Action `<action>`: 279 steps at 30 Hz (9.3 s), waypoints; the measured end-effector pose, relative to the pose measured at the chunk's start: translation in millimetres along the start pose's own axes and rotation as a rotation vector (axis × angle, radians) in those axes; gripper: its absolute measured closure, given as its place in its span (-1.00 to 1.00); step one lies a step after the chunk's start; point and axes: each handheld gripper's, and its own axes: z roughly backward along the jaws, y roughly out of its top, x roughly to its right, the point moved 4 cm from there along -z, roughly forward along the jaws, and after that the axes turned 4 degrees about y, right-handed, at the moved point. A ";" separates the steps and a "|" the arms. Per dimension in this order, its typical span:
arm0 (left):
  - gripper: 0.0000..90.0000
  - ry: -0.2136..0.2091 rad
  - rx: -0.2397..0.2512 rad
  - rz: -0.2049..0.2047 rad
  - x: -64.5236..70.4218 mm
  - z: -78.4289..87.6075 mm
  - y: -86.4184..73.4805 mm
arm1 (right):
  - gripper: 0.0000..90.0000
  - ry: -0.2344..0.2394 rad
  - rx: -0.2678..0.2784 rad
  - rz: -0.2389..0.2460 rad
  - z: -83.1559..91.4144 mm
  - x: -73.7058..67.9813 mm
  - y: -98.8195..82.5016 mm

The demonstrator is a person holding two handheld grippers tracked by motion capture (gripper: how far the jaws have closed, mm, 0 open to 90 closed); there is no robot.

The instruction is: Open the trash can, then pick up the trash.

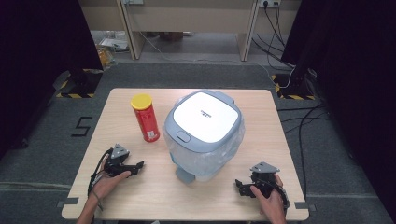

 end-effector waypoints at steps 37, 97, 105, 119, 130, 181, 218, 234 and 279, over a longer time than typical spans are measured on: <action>-0.46 -0.034 0.147 -0.027 78.5 -30.2 66.2 | -0.64 0.048 0.194 0.032 10.6 -30.8 68.3; -0.43 -0.089 0.138 -0.095 125.2 -44.3 78.3 | -0.55 -0.058 0.156 -0.070 -13.8 39.1 92.2; -0.44 -0.053 0.101 -0.114 96.0 -25.9 56.7 | -0.56 0.007 0.183 -0.034 12.2 -4.4 54.4; -0.47 0.001 0.024 -0.061 46.6 -13.4 16.0 | -0.54 0.151 0.197 0.072 14.3 -64.5 50.1; -0.53 -0.042 0.002 -0.042 20.0 -8.6 8.8 | -0.53 0.222 0.172 0.150 -12.0 -98.5 59.8; -0.61 -0.029 -0.009 -0.032 10.9 -7.7 7.1 | -0.62 0.147 0.073 0.252 -45.7 -116.9 50.5; -0.66 0.005 0.006 0.009 8.0 -7.0 7.9 | -0.66 0.130 0.055 0.302 -49.4 -119.3 49.1; -0.66 0.017 0.085 0.066 2.2 -14.6 22.7 | -0.67 0.134 0.047 0.308 -49.4 -119.1 49.8; -0.66 0.107 0.229 0.088 -3.8 -50.0 98.9 | -0.68 0.138 0.032 0.310 -49.3 -119.6 50.7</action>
